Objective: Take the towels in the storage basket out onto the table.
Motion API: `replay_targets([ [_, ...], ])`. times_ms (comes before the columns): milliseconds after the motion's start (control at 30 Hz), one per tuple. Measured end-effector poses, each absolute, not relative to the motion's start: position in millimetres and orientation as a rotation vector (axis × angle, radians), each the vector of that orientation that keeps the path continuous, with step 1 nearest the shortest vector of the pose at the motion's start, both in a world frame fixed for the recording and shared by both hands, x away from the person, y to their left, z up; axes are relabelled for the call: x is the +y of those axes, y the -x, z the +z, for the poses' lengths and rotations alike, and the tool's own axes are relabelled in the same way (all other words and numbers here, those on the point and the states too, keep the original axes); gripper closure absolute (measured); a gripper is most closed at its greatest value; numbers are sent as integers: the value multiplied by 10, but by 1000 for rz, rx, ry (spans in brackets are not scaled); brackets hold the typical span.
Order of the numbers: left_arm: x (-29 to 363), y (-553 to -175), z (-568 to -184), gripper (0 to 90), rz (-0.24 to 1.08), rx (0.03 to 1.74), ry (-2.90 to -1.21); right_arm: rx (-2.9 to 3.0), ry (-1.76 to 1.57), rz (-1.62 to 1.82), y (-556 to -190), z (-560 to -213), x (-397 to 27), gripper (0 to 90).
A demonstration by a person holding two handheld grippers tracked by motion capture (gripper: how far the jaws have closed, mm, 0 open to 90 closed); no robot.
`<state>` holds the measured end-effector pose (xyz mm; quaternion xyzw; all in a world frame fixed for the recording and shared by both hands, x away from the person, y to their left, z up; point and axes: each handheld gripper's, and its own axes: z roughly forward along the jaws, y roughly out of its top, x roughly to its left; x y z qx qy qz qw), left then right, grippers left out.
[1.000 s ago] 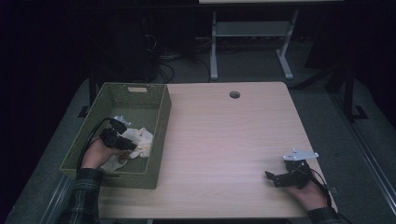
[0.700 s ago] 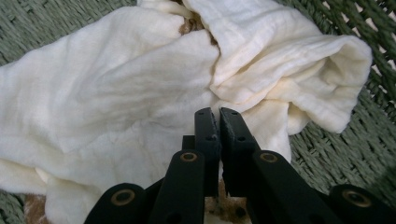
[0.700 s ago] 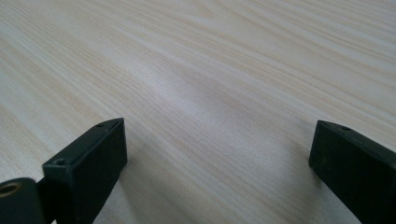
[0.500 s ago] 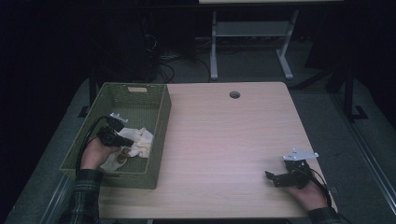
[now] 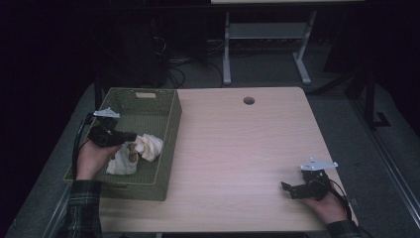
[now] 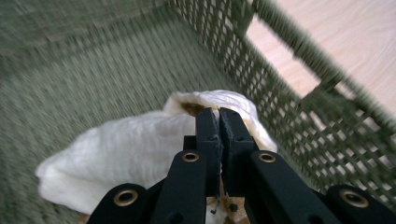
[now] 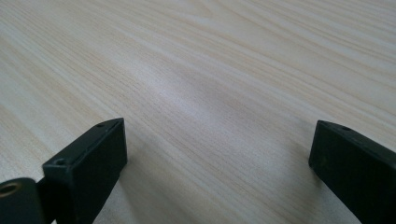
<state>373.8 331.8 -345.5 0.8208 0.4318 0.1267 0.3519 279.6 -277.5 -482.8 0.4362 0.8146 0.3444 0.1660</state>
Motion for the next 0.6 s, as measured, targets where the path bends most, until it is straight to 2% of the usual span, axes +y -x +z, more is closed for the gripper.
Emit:
replay_targets([
  [600, 3241, -3682, -2676, 871, 497, 1024, -1939, 2319, -1241, 981, -2797, -4828, -2776, 38],
])
